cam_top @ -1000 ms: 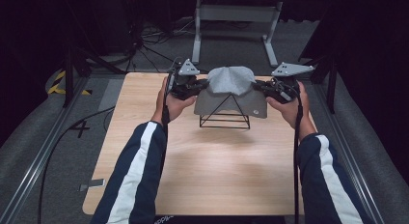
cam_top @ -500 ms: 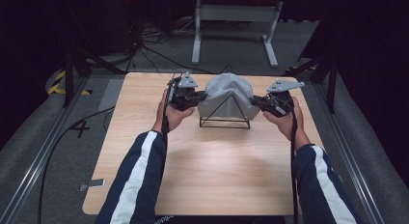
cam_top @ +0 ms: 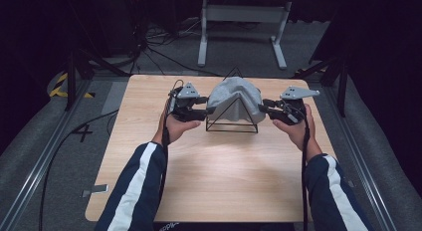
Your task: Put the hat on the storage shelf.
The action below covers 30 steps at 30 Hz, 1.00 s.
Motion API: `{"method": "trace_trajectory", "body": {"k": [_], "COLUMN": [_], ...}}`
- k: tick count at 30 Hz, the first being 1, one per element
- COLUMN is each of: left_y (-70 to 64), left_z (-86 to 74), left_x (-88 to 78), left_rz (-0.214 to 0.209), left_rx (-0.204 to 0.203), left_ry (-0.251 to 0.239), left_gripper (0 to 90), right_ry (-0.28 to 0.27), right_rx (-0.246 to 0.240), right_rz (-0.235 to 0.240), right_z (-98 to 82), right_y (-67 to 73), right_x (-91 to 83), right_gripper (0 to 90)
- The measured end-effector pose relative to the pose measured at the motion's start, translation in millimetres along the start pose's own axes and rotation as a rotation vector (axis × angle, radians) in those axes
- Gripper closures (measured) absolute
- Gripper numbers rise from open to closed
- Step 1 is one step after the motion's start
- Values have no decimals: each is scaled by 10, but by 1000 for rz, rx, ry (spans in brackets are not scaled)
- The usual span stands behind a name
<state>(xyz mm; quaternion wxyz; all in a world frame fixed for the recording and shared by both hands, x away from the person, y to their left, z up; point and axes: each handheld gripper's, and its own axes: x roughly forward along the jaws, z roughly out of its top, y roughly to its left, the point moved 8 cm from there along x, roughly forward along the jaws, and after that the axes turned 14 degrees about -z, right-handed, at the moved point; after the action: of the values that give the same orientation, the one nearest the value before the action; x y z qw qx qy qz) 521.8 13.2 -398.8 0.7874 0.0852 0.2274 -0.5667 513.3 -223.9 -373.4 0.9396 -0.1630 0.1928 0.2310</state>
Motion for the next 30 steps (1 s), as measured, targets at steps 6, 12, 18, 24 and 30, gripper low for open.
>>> {"method": "trace_trajectory", "body": {"k": [6, 12, 18, 24, 30], "left_y": [47, 84, 137, 202, 211], "left_z": [-216, -285, -393, -405, -497], "left_x": [167, 284, 437, 469, 512], "left_rz": [-3, 4, 26, 33, 41], "left_rx": [-24, -30, -36, -47, -35], "left_ry": [89, 135, 235, 212, 261], "left_gripper": [477, 607, 728, 869, 877], "right_ry": [51, 100, 154, 143, 171], "right_rx": [3, 30, 11, 10, -11], "right_rz": [37, 75, 54, 28, 11], "right_z": [-274, -517, -636, -660, -769], "right_y": [32, 49, 86, 42, 38], "right_x": [28, 130, 270, 331, 382], "right_gripper": [566, 562, 717, 867, 875]}}
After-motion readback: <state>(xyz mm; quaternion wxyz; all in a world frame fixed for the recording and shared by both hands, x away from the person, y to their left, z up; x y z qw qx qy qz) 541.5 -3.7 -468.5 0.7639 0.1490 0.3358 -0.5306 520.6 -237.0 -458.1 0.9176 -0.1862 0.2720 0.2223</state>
